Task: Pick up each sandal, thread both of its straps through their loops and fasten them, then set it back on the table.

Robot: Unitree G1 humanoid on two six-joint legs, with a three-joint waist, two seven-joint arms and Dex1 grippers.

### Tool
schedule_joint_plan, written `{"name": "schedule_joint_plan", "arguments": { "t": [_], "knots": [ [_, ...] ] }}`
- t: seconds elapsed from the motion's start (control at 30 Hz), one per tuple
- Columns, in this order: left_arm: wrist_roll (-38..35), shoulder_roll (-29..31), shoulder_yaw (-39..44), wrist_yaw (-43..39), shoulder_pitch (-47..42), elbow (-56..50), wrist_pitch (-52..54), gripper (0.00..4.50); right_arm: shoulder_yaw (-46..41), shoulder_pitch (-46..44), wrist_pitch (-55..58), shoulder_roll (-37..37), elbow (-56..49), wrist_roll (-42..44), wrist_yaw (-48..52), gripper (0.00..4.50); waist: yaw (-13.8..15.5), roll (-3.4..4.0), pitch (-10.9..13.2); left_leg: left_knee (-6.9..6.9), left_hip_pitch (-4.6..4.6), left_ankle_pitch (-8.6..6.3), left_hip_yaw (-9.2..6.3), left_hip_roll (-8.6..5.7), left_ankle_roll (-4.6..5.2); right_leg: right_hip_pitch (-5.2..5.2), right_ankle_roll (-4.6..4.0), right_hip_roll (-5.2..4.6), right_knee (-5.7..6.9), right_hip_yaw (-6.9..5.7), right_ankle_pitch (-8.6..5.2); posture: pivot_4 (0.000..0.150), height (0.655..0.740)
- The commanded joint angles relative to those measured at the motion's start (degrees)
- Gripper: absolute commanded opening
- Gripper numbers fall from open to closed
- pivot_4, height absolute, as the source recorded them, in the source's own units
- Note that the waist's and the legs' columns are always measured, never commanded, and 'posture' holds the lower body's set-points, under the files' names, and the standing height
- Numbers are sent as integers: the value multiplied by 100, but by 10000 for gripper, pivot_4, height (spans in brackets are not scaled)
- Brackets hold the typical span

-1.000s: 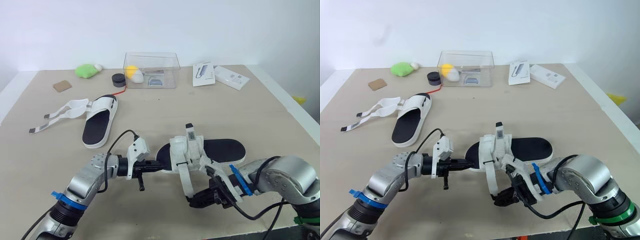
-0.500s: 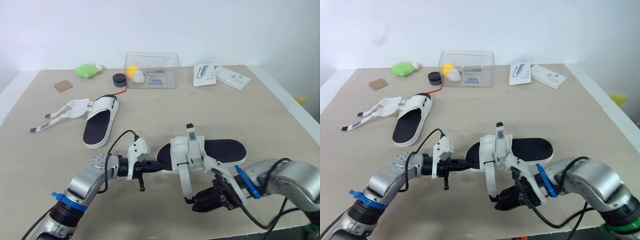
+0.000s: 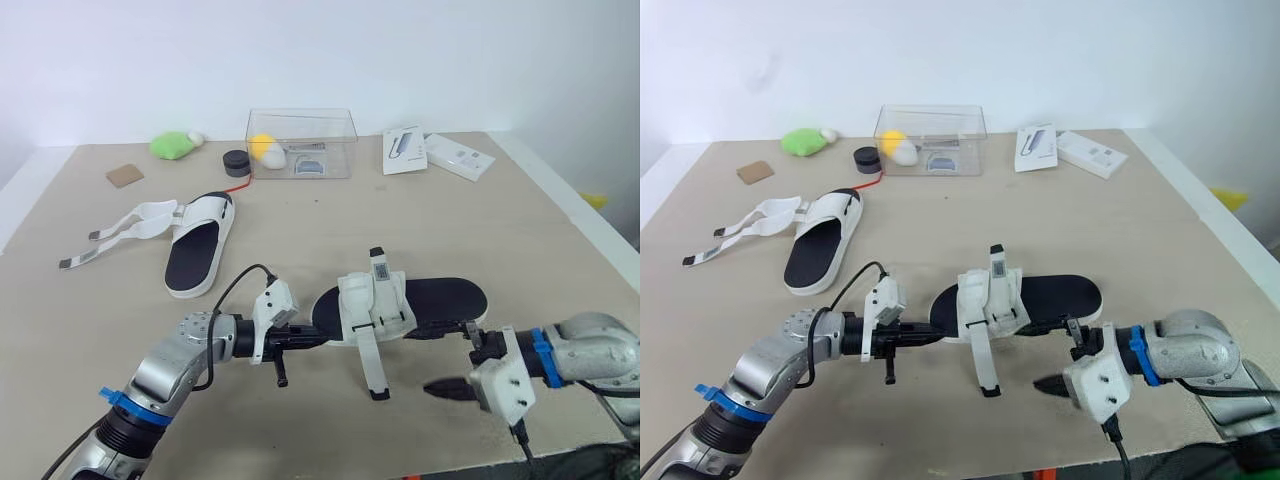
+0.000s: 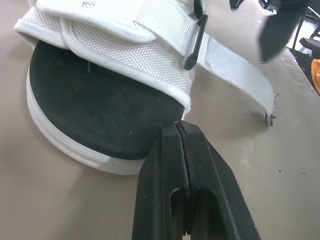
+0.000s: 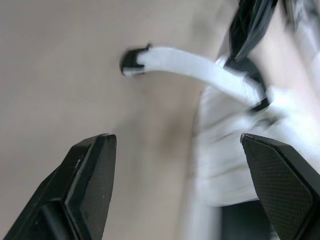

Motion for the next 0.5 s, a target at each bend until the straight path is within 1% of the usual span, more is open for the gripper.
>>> {"name": "schedule_joint_plan", "arguments": {
  "t": [0.03,0.2,0.37,0.5],
  "knots": [
    [0,34,-57,-15,63,-29,77,0,-6,-404,-1925,288,567,-930,-594,42763,0,2,5,-1,0,1,0,-1,-2,0,0,0,0,1,0,1500,7400],
    [-11,35,-45,-3,79,-56,110,0,-5,-511,-2822,604,830,-1831,-1281,42763,9,5,8,-8,-2,3,-1,1,-5,-1,-5,-5,2,4,-5,1500,7400],
    [-4,14,-53,-14,24,-11,105,0,-79,-478,-2776,1004,688,-2642,-1872,42763,2,4,7,-8,1,3,2,0,-6,3,1,-16,3,9,-4,1500,7400],
    [-1,11,-55,-24,2,-1,104,0,-32,-460,-2691,1051,628,-3067,-2251,42763,-15,-2,8,-7,36,4,8,0,-8,25,-5,-12,3,14,2,1500,7400]
  ]
}}
